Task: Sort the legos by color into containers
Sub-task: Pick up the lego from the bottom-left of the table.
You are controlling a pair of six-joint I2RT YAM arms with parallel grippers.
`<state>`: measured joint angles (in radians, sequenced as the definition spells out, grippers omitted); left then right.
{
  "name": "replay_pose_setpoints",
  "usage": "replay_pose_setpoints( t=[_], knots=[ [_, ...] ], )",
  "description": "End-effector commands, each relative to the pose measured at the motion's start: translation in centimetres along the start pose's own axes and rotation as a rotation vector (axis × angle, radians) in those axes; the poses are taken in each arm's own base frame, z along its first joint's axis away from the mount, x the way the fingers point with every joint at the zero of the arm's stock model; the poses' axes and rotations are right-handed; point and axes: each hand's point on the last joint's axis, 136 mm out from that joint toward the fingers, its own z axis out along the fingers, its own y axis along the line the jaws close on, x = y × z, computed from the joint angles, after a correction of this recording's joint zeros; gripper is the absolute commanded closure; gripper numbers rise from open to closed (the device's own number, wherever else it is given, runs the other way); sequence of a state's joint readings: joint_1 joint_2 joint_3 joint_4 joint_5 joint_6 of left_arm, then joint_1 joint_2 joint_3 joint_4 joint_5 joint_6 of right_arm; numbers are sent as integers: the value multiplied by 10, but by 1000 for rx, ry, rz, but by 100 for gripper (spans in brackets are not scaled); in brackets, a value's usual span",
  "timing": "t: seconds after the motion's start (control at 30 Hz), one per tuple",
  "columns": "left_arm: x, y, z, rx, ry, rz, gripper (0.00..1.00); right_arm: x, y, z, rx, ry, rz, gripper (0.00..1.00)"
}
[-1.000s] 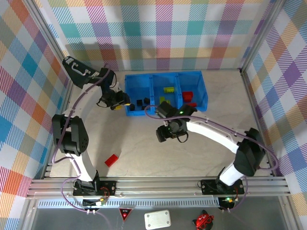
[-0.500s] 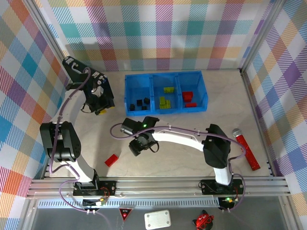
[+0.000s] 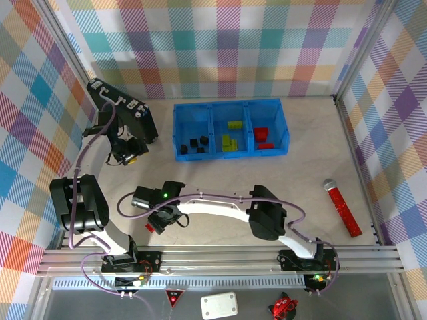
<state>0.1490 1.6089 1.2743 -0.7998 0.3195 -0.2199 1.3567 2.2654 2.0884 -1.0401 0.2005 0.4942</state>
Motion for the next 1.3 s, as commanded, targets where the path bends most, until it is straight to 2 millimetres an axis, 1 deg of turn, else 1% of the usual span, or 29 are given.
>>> replay_pose_setpoints(
  t=[0.0,0.2,0.27,0.33,0.4,0.53,0.77,1.0,1.17,1.27],
  knots=[
    [-9,5,-13,2,-70,-26,49,-5,4,3,18,-3,29,24],
    [-11,6,-14,25,-74,-55,49,-16,19,20,-15,-46,48,20],
    [-11,6,-14,30,-74,-61,48,-19,27,25,-28,-62,31,14],
    [-11,4,-14,46,-76,-67,48,-23,30,28,-21,-86,14,8],
    [-10,3,-13,60,-71,-75,48,-26,33,32,-20,-97,3,6],
    [-11,3,-12,80,-62,-89,48,-32,32,46,1,-116,-7,7],
    [-11,3,-14,83,-72,-86,48,-39,36,61,5,-146,-35,6],
    [-12,3,-16,77,-82,-82,47,-34,34,78,22,-121,-40,6],
    [-11,3,-14,81,-76,-84,47,-32,34,80,22,-114,-41,11],
    [-12,2,-15,87,-79,-80,47,-31,34,79,22,-112,-43,16]
  ],
)
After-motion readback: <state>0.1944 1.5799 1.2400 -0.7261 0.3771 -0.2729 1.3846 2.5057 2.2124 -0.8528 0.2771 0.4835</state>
